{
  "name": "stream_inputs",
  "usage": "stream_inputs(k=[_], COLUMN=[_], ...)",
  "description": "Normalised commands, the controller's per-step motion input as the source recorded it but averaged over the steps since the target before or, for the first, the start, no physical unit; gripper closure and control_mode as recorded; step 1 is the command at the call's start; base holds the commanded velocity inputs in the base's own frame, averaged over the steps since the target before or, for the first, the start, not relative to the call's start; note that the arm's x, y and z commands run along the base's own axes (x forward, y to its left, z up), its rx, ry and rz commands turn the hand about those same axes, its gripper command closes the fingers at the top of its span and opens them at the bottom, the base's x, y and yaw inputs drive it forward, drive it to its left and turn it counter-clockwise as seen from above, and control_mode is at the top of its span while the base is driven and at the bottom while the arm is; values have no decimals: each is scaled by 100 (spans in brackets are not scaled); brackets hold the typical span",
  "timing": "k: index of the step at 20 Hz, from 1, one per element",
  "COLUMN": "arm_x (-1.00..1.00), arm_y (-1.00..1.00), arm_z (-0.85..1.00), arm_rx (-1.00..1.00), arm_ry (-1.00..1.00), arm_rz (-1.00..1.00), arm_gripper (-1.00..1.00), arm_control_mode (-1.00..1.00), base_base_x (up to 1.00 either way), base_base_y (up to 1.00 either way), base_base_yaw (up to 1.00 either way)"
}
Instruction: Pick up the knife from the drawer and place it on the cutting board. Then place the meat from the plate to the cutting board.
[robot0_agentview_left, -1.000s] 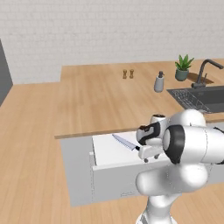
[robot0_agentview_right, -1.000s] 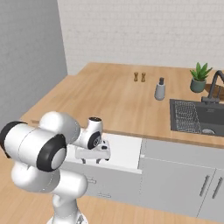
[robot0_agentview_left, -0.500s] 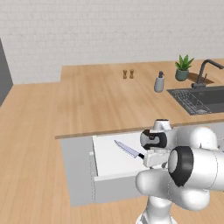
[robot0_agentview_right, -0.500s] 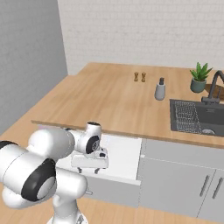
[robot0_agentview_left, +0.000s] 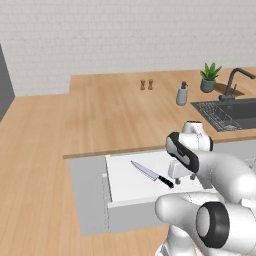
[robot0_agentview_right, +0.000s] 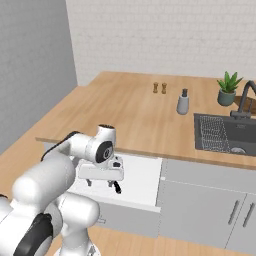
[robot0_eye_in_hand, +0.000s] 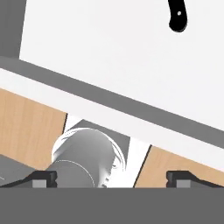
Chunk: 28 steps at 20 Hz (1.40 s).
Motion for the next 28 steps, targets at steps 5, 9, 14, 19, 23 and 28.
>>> stream_inputs(k=[5, 9, 14, 19, 23, 28], arm_x=[42, 45, 35, 16, 24, 23], arm_y=[0, -1, -2, -7, -9, -3], arm_z=[12, -24, -42, -37, -26, -35], arm_rx=[0, 0, 0, 0, 0, 0], arm_ry=[0, 0, 0, 0, 0, 0], arm_rz=[0, 1, 4, 5, 5, 5], arm_gripper=[-100, -100, -100, -100, -100, -100], arm_control_mode=[-100, -100, -100, -100, -100, -100], base_base_x=[0, 0, 0, 0, 0, 0], base_base_y=[0, 0, 0, 0, 0, 0], base_base_yaw=[0, 0, 0, 0, 0, 0])
